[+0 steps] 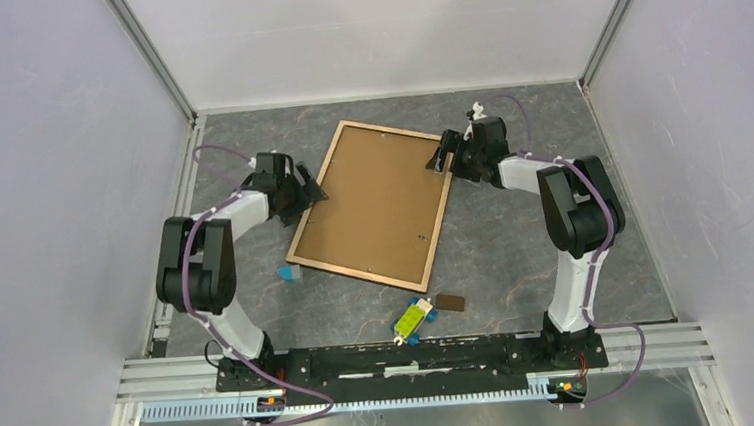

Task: Put the photo into the frame
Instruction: Adjust the photo frame at the center of the board.

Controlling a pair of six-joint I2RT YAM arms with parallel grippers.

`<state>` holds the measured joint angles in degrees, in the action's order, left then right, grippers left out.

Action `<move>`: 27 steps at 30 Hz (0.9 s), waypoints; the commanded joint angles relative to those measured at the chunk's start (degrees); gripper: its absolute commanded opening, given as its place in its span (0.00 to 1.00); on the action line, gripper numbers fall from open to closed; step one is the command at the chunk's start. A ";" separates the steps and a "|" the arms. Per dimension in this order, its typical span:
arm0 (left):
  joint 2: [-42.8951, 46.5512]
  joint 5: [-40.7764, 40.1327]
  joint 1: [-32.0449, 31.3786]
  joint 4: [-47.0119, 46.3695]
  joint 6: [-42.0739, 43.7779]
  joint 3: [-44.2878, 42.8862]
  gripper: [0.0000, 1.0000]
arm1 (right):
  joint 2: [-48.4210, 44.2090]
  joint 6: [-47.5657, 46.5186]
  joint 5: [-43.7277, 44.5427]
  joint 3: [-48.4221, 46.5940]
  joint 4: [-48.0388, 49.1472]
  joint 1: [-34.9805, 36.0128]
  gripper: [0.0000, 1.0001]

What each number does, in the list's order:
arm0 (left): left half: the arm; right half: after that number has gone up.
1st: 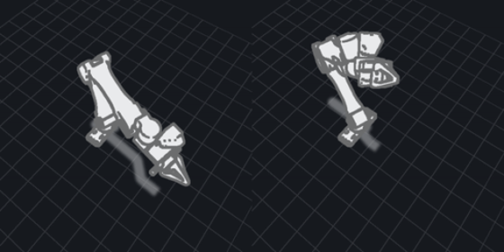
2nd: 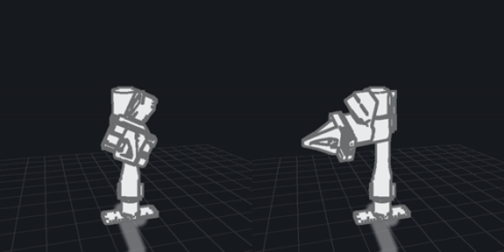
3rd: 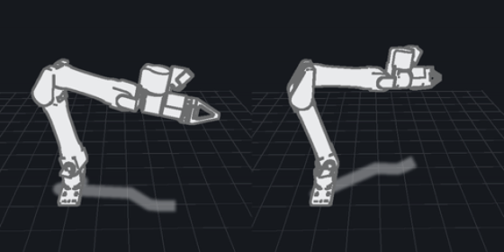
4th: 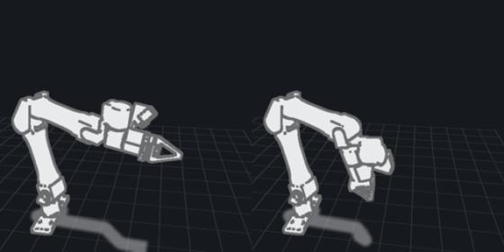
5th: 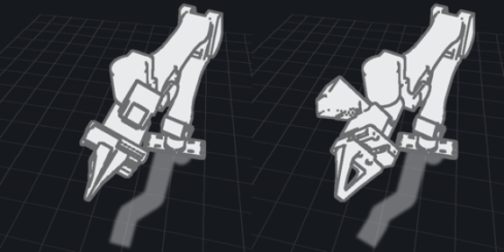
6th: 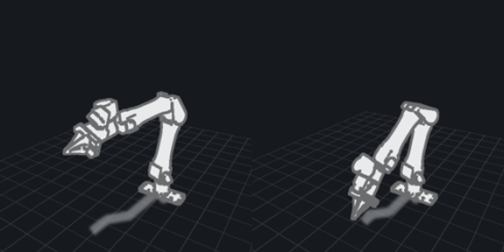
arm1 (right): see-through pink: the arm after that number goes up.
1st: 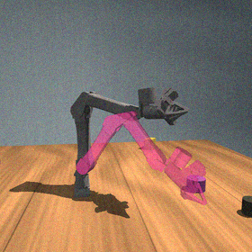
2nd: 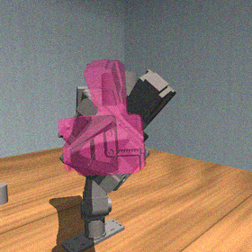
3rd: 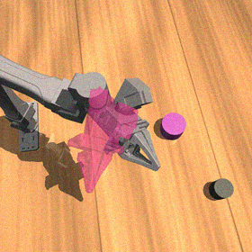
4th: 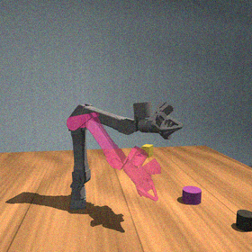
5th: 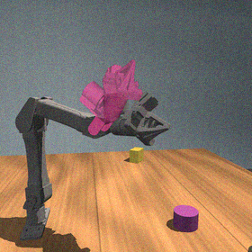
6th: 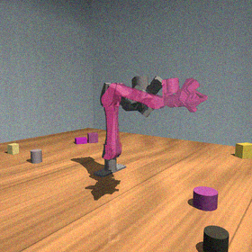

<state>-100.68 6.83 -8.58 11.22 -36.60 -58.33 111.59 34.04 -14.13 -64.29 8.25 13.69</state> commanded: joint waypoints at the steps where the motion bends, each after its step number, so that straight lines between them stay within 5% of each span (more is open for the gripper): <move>1: 3.76 2.86 -1.05 -5.13 -5.87 7.67 0.91 | 4.80 -3.15 -4.19 -7.58 -3.76 0.77 0.88; 11: 4.87 0.33 -1.09 -5.08 -7.62 9.92 0.84 | 4.98 -12.02 1.41 -16.35 -17.44 0.67 0.88; 27: 4.08 -0.50 -1.09 -4.38 -8.51 9.82 0.78 | 7.78 -19.33 13.68 -20.20 -18.87 3.30 0.74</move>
<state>-95.22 5.93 -8.82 3.75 -42.87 -49.21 118.08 17.12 -4.89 -81.56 -10.92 15.20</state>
